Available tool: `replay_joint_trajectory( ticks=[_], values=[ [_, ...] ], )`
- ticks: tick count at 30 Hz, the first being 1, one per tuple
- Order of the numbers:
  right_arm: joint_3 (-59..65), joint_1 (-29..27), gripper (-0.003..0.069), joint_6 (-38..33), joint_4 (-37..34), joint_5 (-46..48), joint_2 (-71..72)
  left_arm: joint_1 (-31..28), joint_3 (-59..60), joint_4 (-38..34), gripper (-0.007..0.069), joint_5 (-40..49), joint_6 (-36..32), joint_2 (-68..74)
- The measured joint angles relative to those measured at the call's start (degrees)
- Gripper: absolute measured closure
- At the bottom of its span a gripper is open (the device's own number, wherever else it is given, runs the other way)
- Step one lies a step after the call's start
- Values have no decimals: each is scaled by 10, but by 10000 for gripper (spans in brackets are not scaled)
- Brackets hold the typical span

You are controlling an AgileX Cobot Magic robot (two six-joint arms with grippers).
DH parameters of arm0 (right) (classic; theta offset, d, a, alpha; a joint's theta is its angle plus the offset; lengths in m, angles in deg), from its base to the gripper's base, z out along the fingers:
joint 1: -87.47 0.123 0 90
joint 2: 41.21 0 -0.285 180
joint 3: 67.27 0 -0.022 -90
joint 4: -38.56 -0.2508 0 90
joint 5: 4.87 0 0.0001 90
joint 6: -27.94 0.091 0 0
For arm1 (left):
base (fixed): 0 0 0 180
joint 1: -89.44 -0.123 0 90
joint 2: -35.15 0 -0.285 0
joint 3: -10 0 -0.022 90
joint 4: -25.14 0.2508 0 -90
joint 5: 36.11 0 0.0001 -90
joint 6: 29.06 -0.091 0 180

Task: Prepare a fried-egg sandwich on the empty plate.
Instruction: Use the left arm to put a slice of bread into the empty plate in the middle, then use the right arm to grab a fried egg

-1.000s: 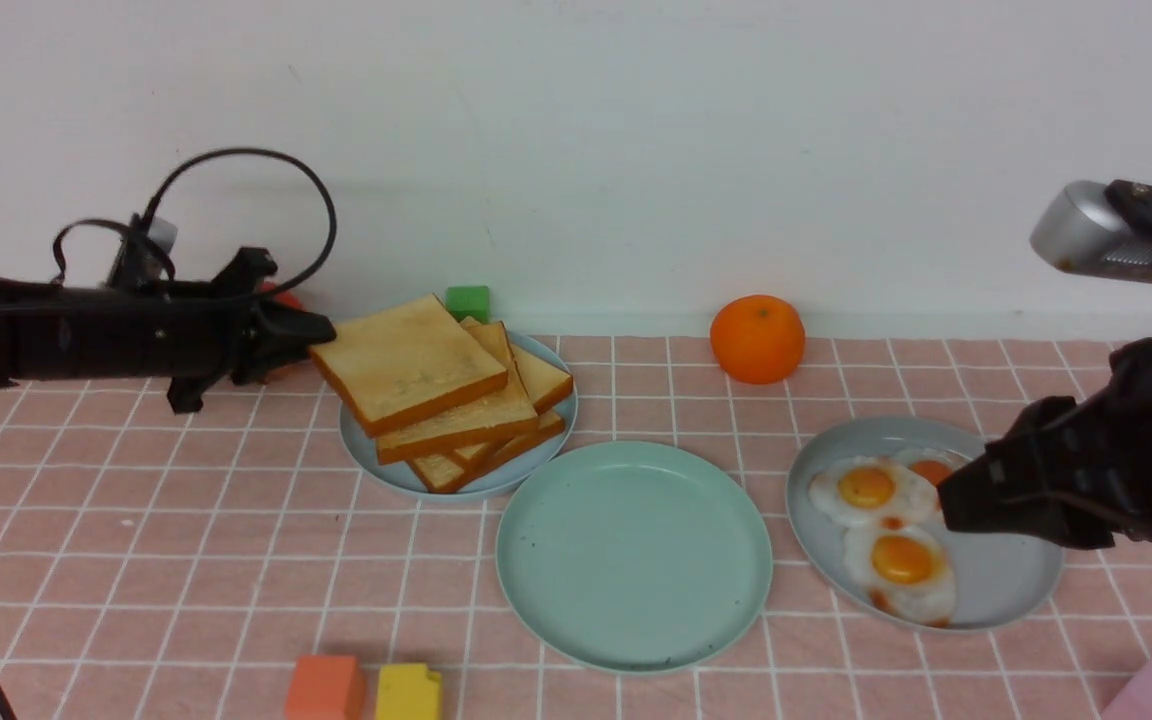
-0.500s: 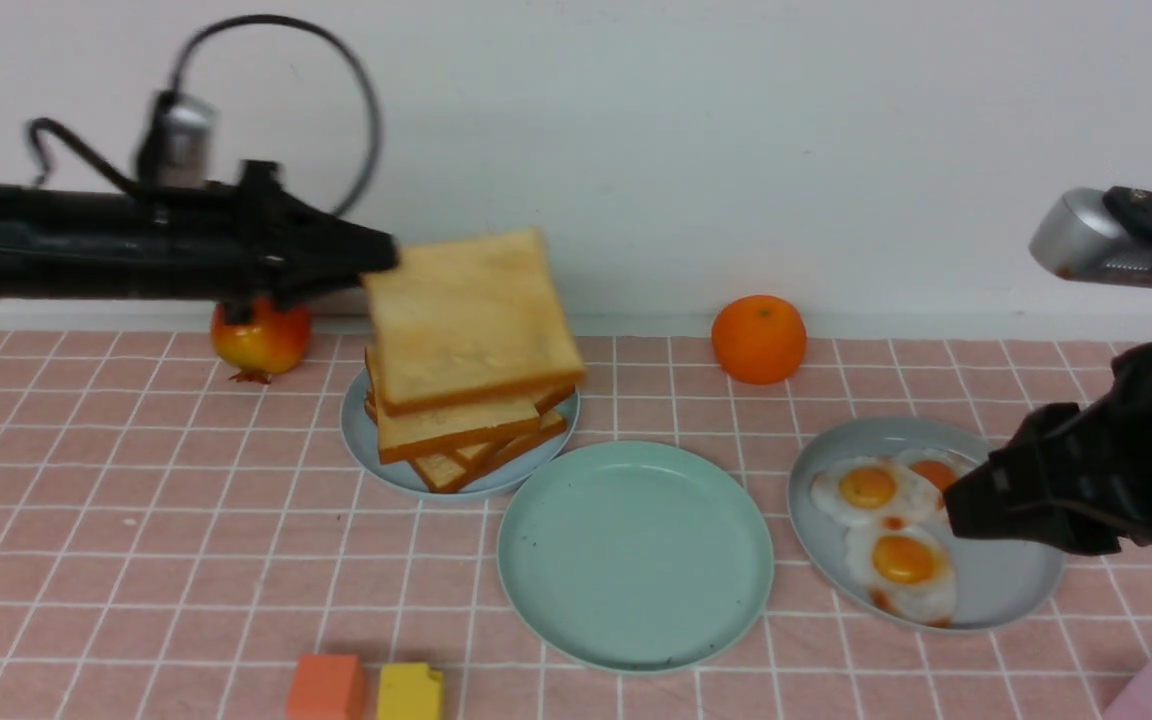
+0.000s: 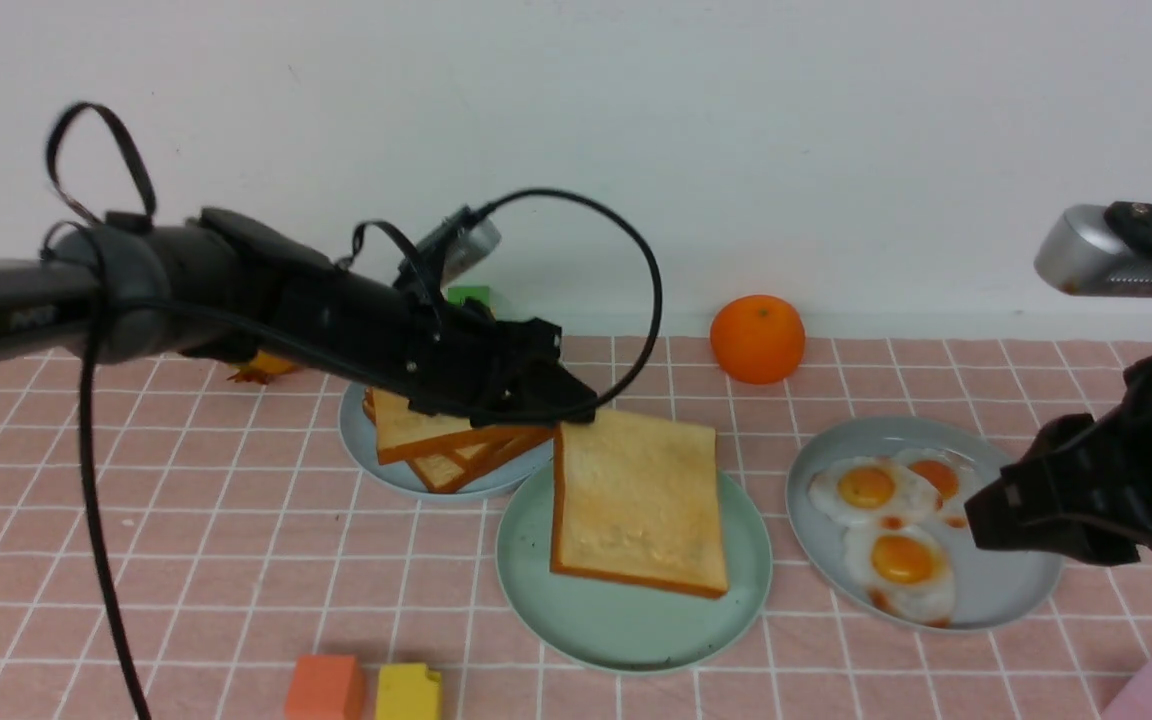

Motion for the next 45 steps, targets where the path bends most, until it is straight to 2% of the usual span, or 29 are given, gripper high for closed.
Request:
replay_joint_trajectory(
  ticks=[9, 12, 17, 20, 22, 29, 33, 36, 39, 45],
  values=[
    [0, 0, 417, 9, 1, 6, 0, 0, 0, -4, 532, -13, 4, 37],
    [0, 0, 417, 21, 1, 6, 0, 0, 0, 4, 443, -17, 4, 36],
    [0, 0, 417, 26, 3, -5, 0, 0, 0, 13, 236, -13, 4, 33],
    [0, 0, 417, 26, 3, -29, 0, 0, 0, 19, 151, -11, 4, 31],
    [0, 0, 417, 33, 3, -40, 0, 0, 0, 21, 123, -11, 3, 25],
    [0, -16, 417, 79, 4, -56, -13, -12, 0, 69, 104, -27, 3, -22],
    [0, -79, 417, 127, -4, -68, -53, -17, 0, 133, 103, -52, 29, -71],
    [0, -128, 417, 136, -29, -90, -90, -17, 0, 185, 104, -46, 47, -109],
    [0, -155, 417, 126, -70, -108, -124, -17, 0, 221, 105, -16, 67, -149],
    [26, -169, 412, 23, -216, -192, -230, -8, 5, 313, 124, 68, 156, -261]
  ],
)
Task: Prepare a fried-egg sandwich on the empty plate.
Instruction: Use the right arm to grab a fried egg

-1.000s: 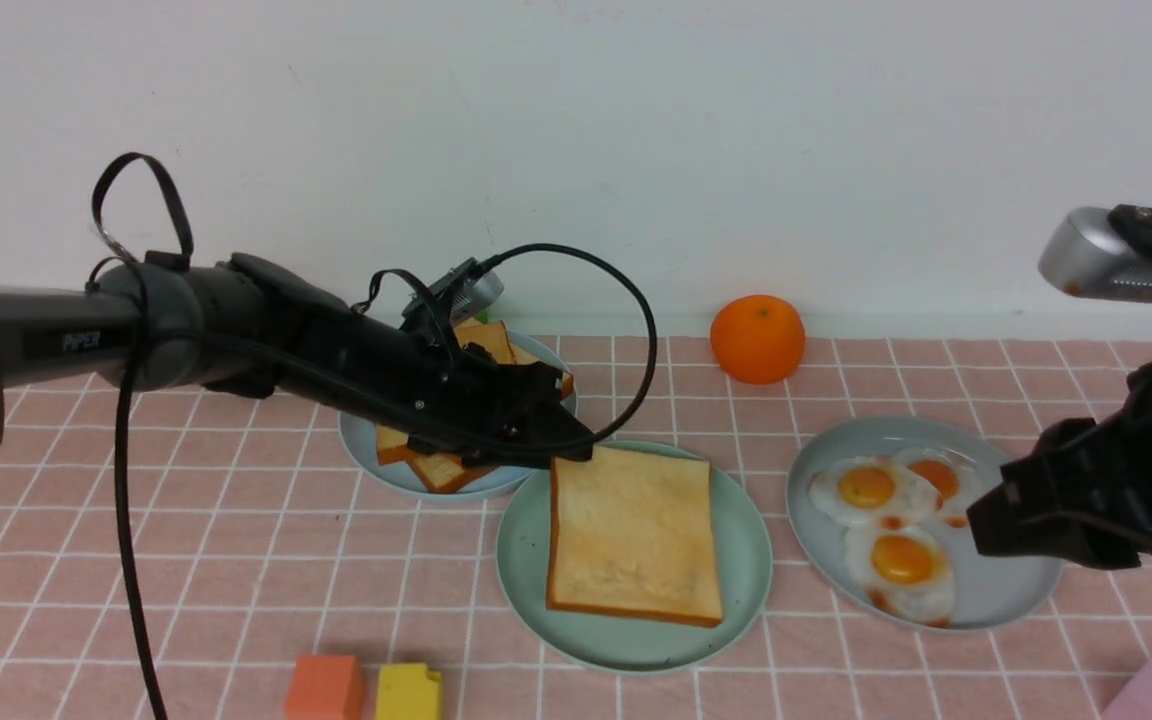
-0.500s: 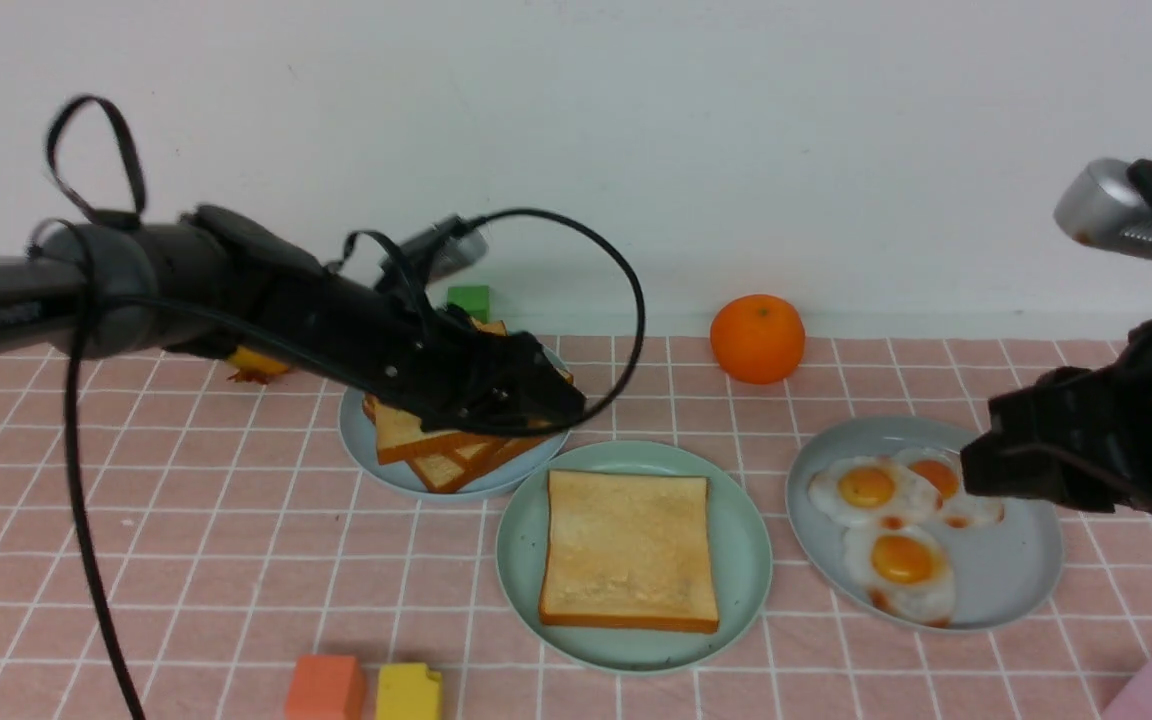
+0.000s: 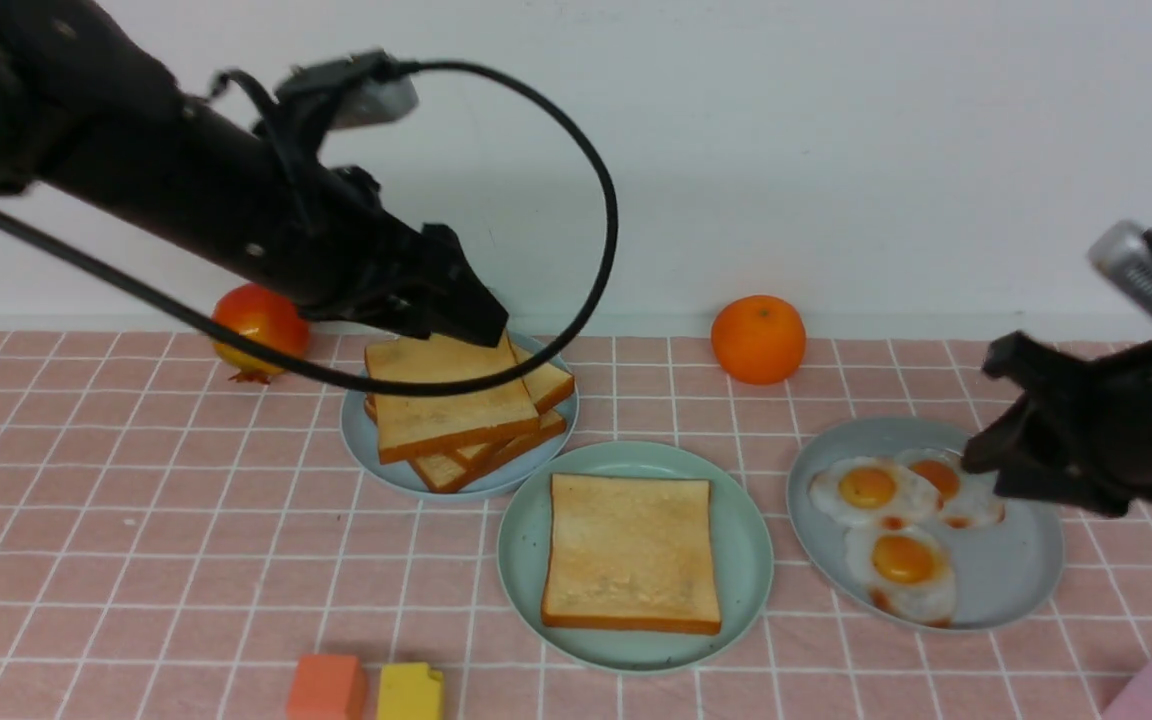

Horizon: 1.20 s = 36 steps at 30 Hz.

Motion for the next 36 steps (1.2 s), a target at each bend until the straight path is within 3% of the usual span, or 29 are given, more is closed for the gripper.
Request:
replay_joint_trajectory(
  ticks=[4, 8, 13, 16, 20, 27, 30, 36],
  values=[
    [15, -5, 393, -43, -54, -39, -34, 29, 38, 25, 149, 1, 9, -64],
    [16, -9, 382, -106, -110, -77, -62, 101, 115, 35, 196, -35, -1, -140],
    [16, -28, 380, -195, -199, -90, -107, 181, 187, 50, 309, -83, -1, -175],
    [16, -37, 380, -216, -227, -90, -121, 189, 191, 51, 351, -87, -1, -174],
    [16, -51, 380, -284, -320, -88, -149, 191, 192, 51, 412, -95, -1, -174],
    [14, -51, 380, -414, -456, -67, -165, 191, 192, 51, 417, -96, -1, -173],
    [14, -51, 380, -445, -488, -59, -171, 191, 192, 51, 413, -95, -1, -173],
    [14, -58, 379, -455, -488, -48, -173, 191, 192, 51, 405, -87, 0, -173]
  ],
)
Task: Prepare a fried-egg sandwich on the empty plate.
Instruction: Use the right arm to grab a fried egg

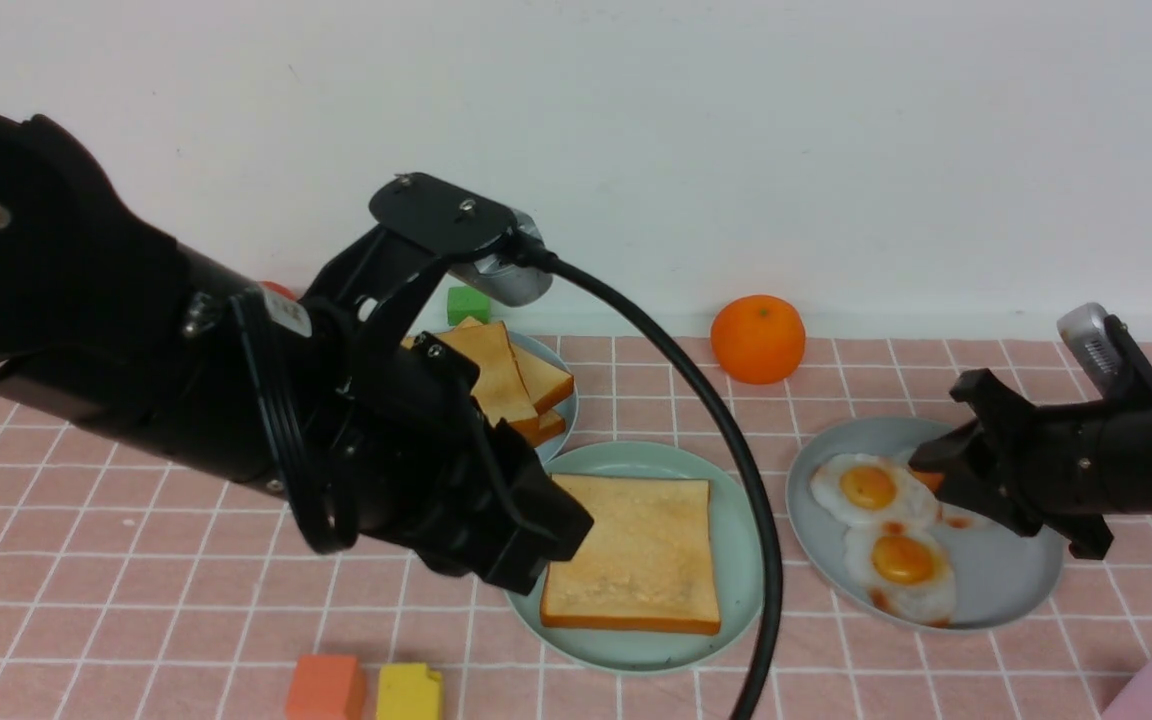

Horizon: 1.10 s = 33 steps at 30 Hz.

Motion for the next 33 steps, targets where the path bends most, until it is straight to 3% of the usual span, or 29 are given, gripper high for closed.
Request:
replay_joint_trajectory(
  ticks=[9, 33],
  values=[
    [0, -49, 379, -8, 15, 62, 5, 0, 0, 0, 401, 2, 2, 0],
    [0, -49, 379, -9, 21, 95, -39, 0, 0, 0, 385, 2, 2, 0]
  ],
)
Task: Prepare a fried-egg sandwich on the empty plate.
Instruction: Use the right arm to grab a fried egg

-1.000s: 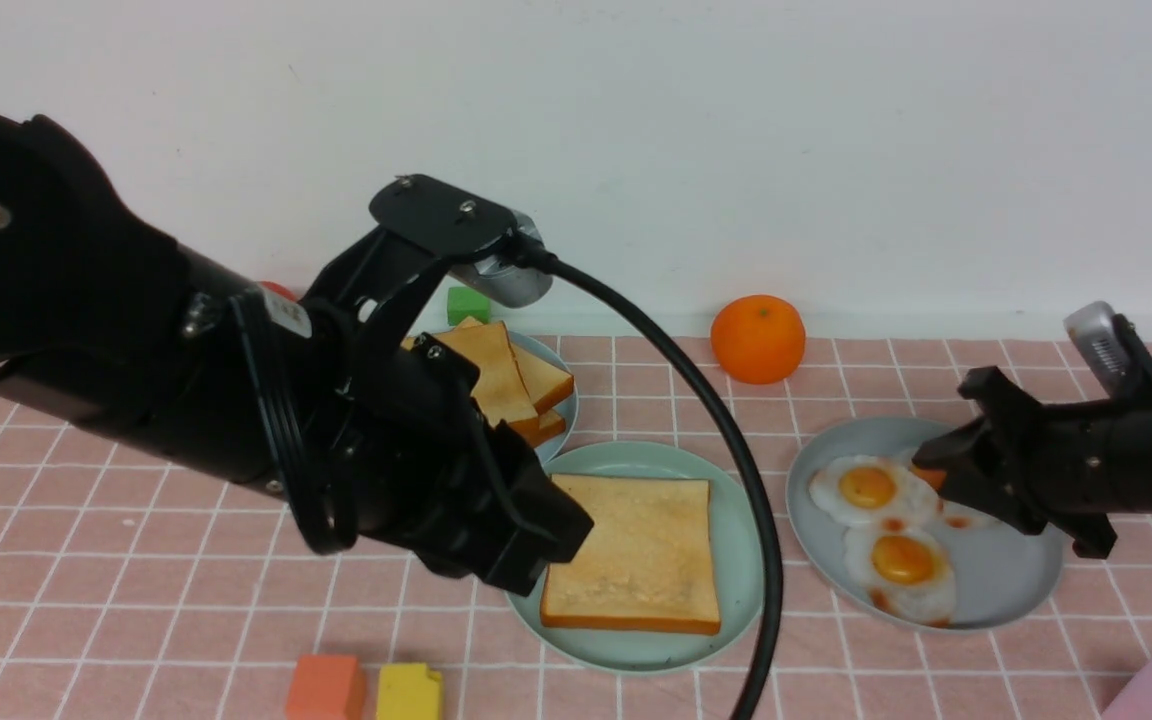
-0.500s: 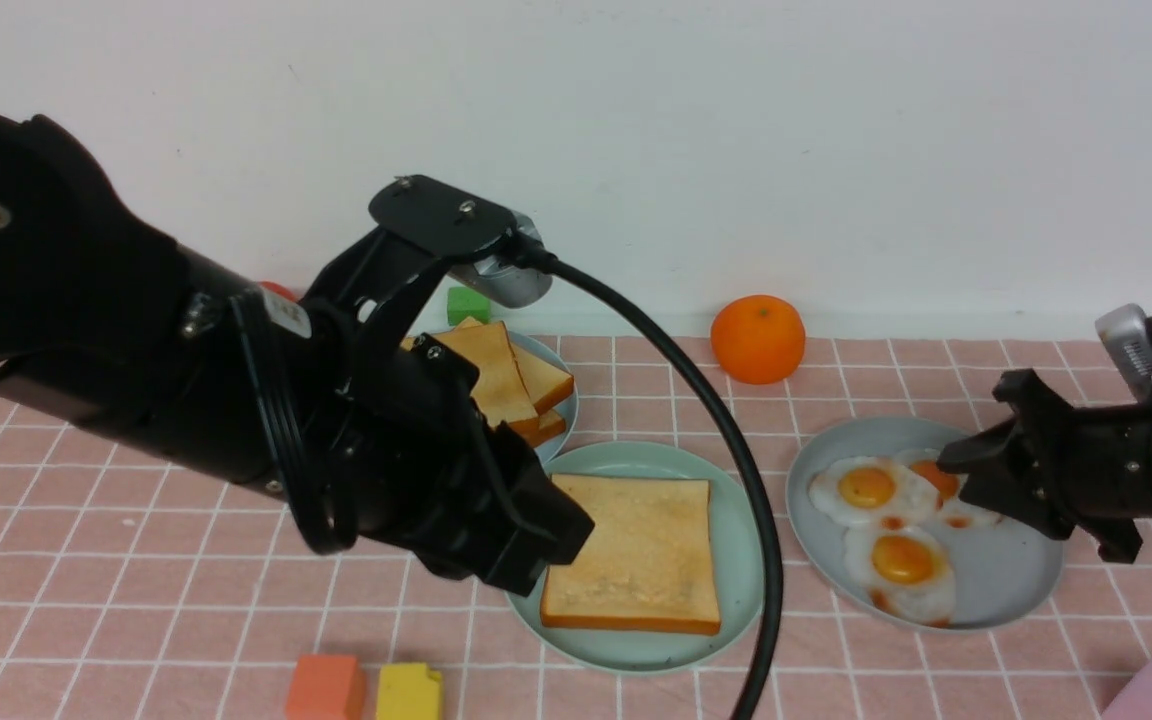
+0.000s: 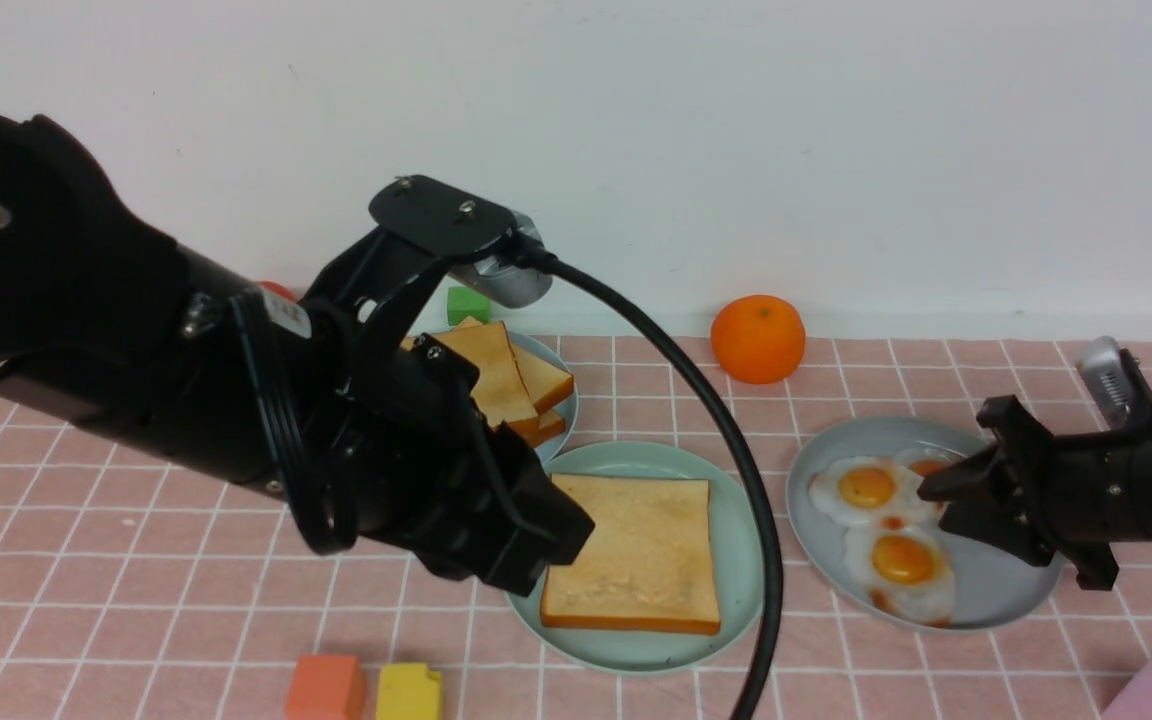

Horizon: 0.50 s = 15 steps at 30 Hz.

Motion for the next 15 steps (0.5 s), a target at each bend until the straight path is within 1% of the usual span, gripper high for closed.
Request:
replay_joint_trajectory(
  ticks=[2, 7, 11, 13, 15],
  values=[
    [0, 0, 379, -1, -3, -1, 0, 0, 0, 0, 385, 0, 0, 0],
    [0, 0, 435, -2, -13, -1, 0, 0, 0, 0, 385, 0, 0, 0],
    [0, 0, 543, -4, -16, -3, 0, 0, 0, 3, 385, 0, 0, 0],
    [0, 0, 578, -6, -16, -3, 0, 0, 0, 5, 385, 0, 0, 0],
    [0, 0, 582, -8, -16, -3, 0, 0, 0, 5, 385, 0, 0, 0]
  ],
)
